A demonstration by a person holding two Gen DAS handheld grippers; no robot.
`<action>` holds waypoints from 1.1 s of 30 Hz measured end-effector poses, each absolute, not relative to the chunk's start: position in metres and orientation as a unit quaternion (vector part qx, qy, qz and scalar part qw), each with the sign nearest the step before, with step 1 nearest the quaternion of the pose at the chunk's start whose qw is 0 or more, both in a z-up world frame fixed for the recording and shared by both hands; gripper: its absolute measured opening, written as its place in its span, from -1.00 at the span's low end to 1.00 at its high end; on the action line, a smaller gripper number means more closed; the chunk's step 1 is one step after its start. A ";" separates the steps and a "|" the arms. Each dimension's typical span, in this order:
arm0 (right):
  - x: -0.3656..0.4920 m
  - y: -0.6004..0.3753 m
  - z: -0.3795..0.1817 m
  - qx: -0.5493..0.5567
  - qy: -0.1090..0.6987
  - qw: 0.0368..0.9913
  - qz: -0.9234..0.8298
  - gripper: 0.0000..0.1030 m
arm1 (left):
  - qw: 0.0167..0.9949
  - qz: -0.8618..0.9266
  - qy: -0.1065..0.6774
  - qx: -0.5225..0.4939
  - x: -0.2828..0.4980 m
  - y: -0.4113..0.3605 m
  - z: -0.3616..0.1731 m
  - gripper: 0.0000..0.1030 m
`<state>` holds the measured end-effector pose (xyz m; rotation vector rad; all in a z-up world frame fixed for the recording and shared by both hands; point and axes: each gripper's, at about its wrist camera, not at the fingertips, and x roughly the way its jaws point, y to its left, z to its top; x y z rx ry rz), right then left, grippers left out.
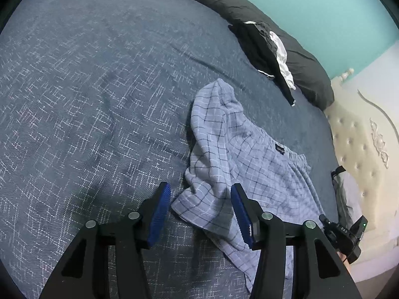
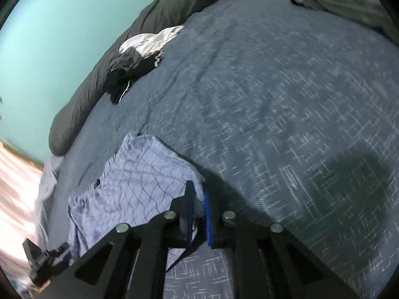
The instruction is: Fold clothes
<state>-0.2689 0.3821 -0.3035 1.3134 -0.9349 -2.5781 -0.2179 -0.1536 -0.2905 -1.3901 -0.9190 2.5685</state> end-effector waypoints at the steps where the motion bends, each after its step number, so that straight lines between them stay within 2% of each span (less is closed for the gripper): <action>1: -0.268 0.383 -0.303 0.430 -0.309 0.047 -0.847 -0.86 | 0.042 0.838 -0.299 -0.454 -0.218 -0.153 -0.291 0.06; 15: -0.271 0.377 -0.297 0.427 -0.316 0.054 -0.845 -0.86 | 0.052 0.846 -0.235 -0.476 -0.223 -0.134 -0.291 0.02; 20: -0.271 0.376 -0.298 0.428 -0.322 0.054 -0.843 -0.86 | 0.053 0.846 -0.221 -0.483 -0.222 -0.134 -0.292 -0.74; 23: -0.271 0.376 -0.300 0.430 -0.326 0.053 -0.840 -0.86 | 0.054 0.848 -0.217 -0.481 -0.222 -0.135 -0.291 -0.88; 33: -0.272 0.372 -0.298 0.428 -0.325 0.053 -0.842 -0.86 | 0.010 0.866 -0.231 -0.443 -0.214 -0.168 -0.271 -0.91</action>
